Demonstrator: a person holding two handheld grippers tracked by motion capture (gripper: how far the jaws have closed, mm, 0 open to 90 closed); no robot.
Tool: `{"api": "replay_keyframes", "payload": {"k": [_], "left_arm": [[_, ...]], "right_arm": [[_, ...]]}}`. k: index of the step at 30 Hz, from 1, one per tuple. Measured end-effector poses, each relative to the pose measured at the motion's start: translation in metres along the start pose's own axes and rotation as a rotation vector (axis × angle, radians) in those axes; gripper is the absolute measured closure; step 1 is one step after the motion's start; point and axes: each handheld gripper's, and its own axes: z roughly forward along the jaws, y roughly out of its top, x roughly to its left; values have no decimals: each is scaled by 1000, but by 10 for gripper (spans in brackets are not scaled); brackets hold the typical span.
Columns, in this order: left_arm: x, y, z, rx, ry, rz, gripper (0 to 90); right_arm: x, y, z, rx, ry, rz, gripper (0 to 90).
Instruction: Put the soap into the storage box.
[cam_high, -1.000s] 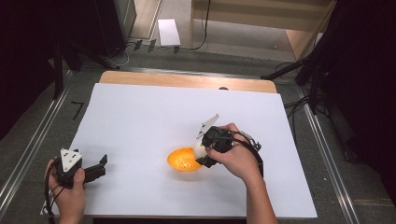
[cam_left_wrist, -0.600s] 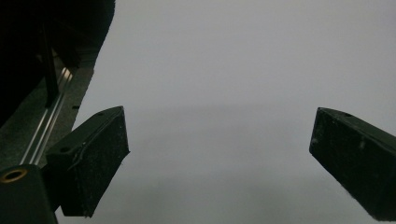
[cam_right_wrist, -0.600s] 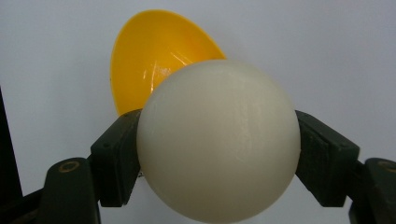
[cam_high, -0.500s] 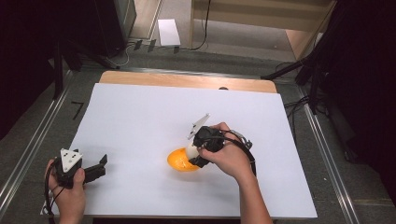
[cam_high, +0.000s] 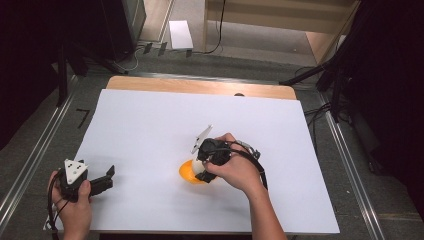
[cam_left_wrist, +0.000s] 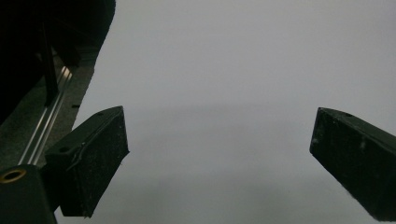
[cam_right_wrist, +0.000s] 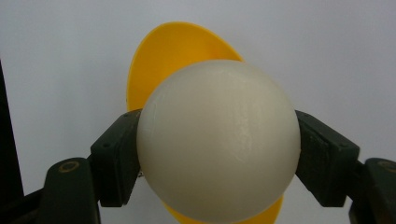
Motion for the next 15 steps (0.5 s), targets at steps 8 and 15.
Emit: {"api": "replay_keyframes", "payload": {"k": [8,15], "left_arm": [[0,0,0,2,0,3,48],[0,0,0,0,-1,4,48]], "right_arm": [[-1,0,4,3,15,2,251],[0,-3,5,-9,31,16,250]]}}
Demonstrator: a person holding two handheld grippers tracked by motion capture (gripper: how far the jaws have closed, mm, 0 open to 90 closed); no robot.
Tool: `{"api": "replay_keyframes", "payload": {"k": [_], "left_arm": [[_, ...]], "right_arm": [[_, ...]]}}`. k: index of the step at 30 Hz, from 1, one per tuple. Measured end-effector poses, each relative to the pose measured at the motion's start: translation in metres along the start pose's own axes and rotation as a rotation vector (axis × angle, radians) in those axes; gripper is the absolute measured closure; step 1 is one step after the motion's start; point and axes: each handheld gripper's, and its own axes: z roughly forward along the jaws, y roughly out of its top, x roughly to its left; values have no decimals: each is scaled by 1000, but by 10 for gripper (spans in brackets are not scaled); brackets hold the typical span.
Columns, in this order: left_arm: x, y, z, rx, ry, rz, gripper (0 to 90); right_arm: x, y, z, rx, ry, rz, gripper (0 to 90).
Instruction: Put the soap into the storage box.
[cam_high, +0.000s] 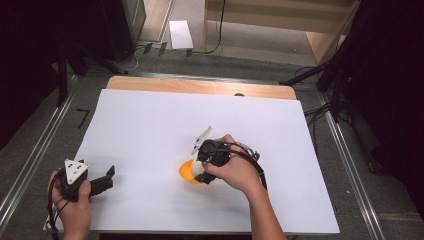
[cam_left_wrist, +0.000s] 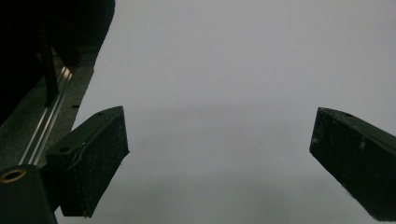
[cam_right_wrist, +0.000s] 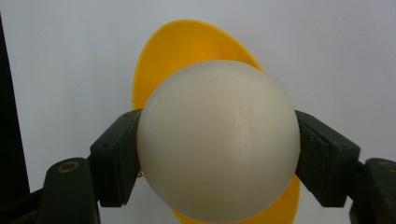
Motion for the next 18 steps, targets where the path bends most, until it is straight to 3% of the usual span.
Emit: {"api": "replay_keyframes", "payload": {"k": [8,11,18], "left_arm": [[0,0,0,2,1,-1,48],[0,0,0,1,2,-1,48],[0,0,0,-1,1,-2,48]], "right_arm": [[-1,-4,0,-6,35,14,242],[-2,-5,-2,-19,10,21,256],[-4,-10,-6,-46,15,39,253]]}}
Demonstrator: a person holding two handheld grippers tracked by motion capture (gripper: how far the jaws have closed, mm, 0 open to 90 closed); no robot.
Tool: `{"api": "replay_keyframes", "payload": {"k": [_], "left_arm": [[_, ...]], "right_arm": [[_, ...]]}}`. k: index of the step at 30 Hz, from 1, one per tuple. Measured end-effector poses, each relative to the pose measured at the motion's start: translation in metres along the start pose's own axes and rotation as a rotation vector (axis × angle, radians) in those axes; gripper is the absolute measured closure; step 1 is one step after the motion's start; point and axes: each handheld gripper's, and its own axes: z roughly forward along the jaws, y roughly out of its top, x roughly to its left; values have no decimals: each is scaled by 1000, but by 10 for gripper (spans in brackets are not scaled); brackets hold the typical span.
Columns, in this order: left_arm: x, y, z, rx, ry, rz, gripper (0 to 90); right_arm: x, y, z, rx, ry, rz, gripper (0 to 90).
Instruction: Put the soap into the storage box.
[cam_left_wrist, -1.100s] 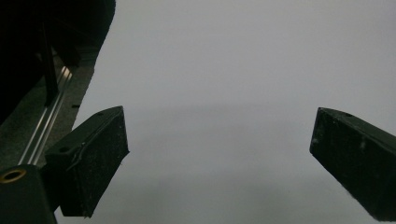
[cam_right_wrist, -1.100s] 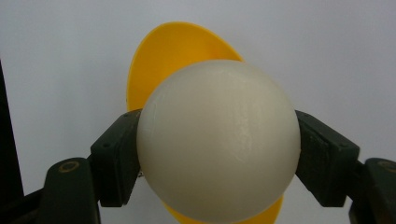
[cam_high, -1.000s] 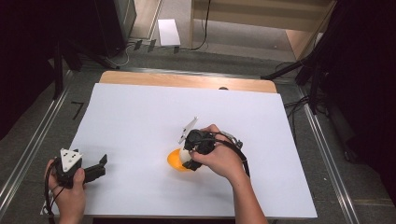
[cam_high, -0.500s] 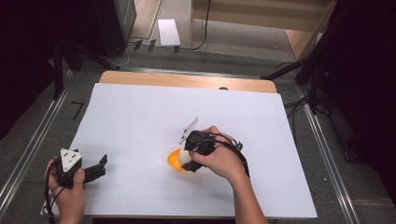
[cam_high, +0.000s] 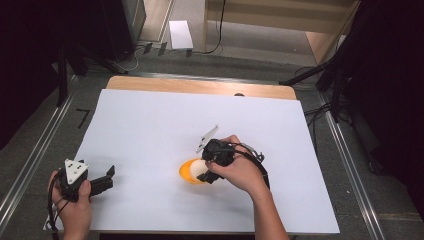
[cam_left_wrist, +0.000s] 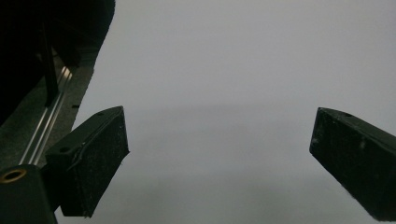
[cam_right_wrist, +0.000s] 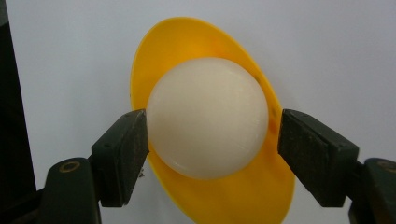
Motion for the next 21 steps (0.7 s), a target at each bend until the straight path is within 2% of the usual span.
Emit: {"api": "replay_keyframes", "payload": {"k": [4,6,8,12,16,18,19,21], "left_arm": [[0,0,0,2,1,1,48],[0,0,0,1,0,1,49],[0,0,0,2,1,1,48],[0,0,0,2,2,3,48],[0,0,0,1,2,3,48],[0,0,0,0,2,3,48],[0,0,0,1,2,3,48],[0,0,0,1,2,4,48]], "right_arm": [[-5,-10,-9,-72,-33,43,181],[-7,-13,-11,-83,-41,54,169],[-10,-21,-16,-114,-75,80,127],[-15,-31,-22,-146,-101,120,7],[-19,-43,-28,-174,-126,159,0],[-20,-46,-29,-180,-130,164,0],[-22,-53,-32,-190,-139,186,0],[-24,-56,-33,-195,-142,189,0]]}}
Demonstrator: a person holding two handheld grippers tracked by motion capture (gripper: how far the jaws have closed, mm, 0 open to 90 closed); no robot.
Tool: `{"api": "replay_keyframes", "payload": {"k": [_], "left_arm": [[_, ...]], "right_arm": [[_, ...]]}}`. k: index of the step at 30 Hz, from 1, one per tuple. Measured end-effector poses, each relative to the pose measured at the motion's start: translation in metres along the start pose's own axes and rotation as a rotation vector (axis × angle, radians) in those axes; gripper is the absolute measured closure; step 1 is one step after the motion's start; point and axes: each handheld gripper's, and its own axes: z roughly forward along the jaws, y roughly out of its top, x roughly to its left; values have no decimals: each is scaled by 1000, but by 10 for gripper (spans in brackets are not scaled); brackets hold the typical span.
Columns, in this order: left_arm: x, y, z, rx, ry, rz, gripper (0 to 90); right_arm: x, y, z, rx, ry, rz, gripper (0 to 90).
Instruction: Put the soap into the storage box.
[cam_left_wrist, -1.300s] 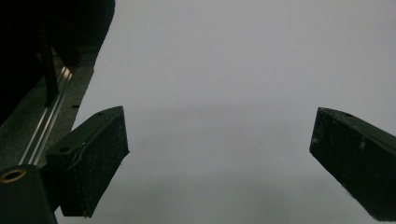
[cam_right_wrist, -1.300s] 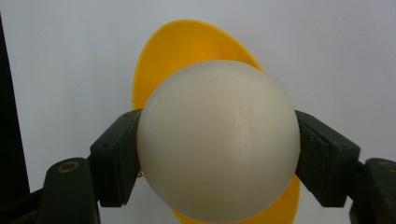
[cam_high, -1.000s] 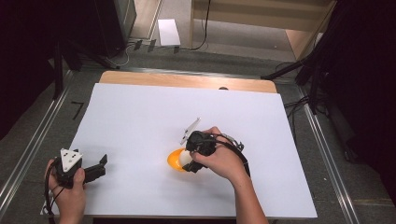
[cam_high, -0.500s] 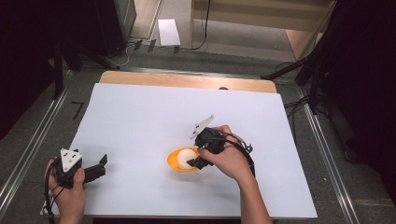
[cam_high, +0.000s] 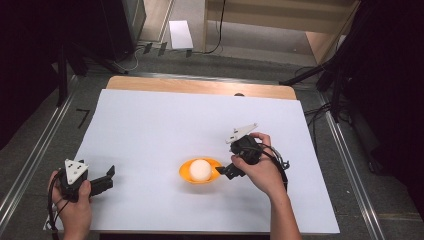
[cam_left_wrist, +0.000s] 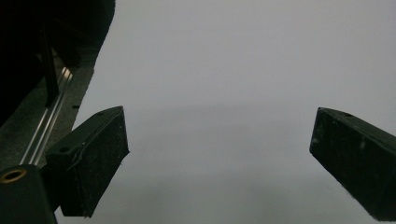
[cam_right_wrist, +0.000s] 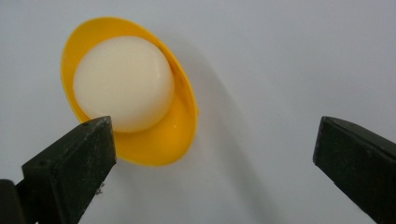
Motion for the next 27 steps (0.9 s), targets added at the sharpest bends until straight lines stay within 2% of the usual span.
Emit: {"api": "replay_keyframes", "payload": {"k": [10,12,27], "left_arm": [[0,0,0,2,1,2,48],[0,0,0,1,2,0,48],[0,0,0,-2,2,2,48]], "right_arm": [[-17,-31,-16,-14,-44,60,0],[-22,-41,-19,-18,-53,77,0],[-39,-84,-31,8,-94,151,0]]}}
